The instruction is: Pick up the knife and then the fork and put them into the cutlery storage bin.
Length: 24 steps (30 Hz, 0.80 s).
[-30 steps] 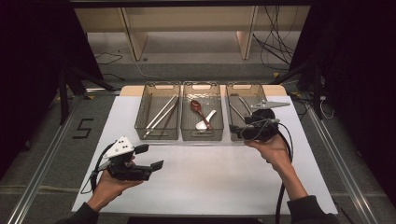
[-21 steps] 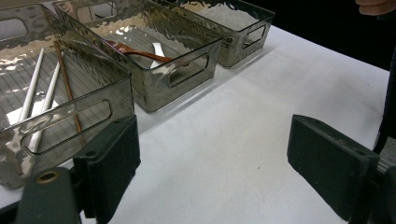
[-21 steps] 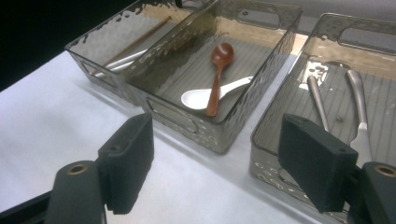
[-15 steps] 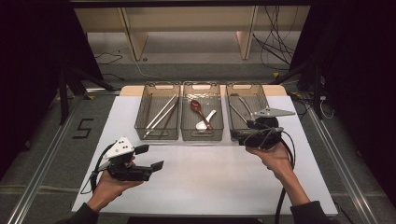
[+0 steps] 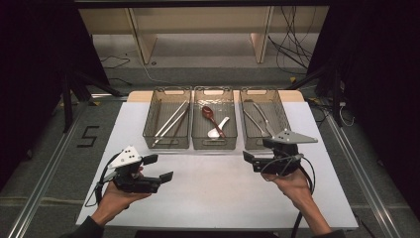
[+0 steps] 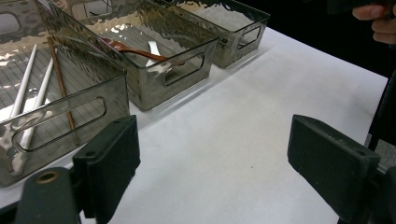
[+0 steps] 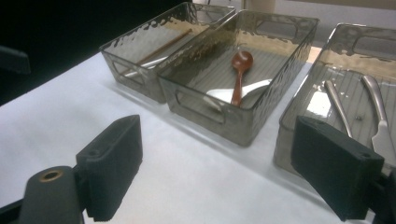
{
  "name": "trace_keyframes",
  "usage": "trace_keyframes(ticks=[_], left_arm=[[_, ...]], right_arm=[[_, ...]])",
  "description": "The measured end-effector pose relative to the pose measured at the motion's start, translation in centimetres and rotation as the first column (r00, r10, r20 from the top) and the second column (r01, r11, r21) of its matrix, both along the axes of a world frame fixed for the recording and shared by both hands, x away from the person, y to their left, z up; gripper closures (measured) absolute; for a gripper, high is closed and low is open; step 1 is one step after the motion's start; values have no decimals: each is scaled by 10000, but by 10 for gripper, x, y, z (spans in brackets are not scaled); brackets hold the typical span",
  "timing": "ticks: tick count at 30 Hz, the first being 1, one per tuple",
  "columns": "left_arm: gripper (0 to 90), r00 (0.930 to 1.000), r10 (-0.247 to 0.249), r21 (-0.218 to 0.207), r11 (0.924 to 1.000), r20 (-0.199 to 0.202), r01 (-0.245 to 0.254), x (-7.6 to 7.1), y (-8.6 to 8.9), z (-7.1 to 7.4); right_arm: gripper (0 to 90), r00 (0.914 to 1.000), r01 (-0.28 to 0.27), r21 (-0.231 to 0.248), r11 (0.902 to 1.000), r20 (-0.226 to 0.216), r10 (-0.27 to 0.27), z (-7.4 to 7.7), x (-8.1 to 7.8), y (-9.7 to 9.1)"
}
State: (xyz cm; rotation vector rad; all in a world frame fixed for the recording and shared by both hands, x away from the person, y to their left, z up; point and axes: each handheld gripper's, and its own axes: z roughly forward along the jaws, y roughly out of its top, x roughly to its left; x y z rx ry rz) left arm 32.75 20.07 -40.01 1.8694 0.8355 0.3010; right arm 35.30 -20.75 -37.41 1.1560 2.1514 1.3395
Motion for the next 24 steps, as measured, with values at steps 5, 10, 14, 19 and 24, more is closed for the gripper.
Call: trace_keyframes(ticks=[5,10,14,19,24], left_arm=[[161,10000,6,-106,9999,-60,-7,0,0,0],[160,9999,-35,-119,9999,-98,34,0,-1,0],[160,9999,-27,-213,9998,-154,24,0,-1,0],[160,9999,-53,-204,9998,-162,50,0,0,0],[160,9998,-67,-226,9997,-189,63,0,0,0]], right_arm=[[178,9999,32,96,9999,147,-33,-6,-12,-5],[178,9994,36,268,9996,346,-45,-9,-22,-9],[175,9991,-39,361,9993,432,23,-10,-28,-12],[175,9989,-27,314,9995,477,12,-14,-33,-14],[175,9986,-8,374,9993,523,-11,-16,-37,-16]])
